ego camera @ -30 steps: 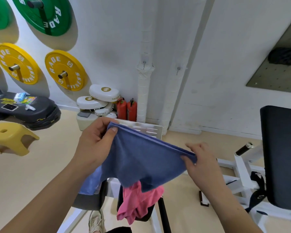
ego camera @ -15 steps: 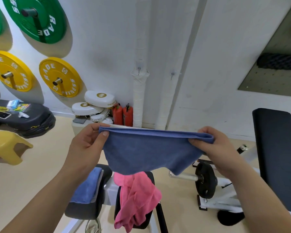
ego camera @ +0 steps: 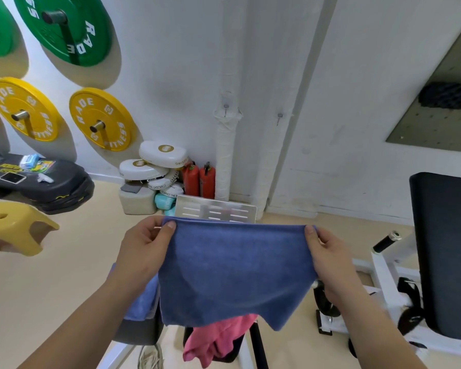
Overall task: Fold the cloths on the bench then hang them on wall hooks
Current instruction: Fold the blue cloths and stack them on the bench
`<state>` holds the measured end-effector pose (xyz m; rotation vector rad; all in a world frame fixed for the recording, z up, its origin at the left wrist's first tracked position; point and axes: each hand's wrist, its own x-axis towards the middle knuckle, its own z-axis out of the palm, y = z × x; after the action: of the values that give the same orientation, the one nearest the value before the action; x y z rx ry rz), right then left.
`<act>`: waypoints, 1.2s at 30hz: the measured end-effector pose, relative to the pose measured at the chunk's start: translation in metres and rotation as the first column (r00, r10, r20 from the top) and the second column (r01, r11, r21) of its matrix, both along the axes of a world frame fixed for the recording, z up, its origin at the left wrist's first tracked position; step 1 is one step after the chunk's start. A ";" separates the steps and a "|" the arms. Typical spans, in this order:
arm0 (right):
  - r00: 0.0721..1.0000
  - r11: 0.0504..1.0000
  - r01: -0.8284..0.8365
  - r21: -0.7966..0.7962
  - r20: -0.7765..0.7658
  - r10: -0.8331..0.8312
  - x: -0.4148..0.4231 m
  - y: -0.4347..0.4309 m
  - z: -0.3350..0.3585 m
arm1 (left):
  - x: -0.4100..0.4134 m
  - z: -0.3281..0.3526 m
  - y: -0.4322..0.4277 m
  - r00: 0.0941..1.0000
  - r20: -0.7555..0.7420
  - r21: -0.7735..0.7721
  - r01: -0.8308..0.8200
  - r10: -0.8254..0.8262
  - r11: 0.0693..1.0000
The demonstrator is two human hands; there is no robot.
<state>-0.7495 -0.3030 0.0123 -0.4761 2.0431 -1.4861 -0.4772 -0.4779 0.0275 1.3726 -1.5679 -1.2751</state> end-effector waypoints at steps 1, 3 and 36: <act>1.000 1.000 0.024 -0.005 -0.004 -0.024 0.000 -0.001 -0.001 | -0.002 0.001 0.001 1.000 -0.008 0.004 -0.001 0.001 1.000; 0.997 0.997 0.073 -0.011 0.000 -0.073 -0.001 -0.002 -0.003 | -0.006 0.005 0.005 0.997 -0.074 0.039 0.019 -0.016 0.999; 0.892 0.973 -0.229 -0.027 -0.407 0.199 0.056 -0.017 0.058 | -0.019 -0.007 0.038 0.563 0.367 0.025 0.790 -0.740 0.613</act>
<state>-0.6930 -0.3198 0.0707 -1.0812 2.1531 -1.4194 -0.4962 -0.4403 0.0206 0.8185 -2.6488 -1.3833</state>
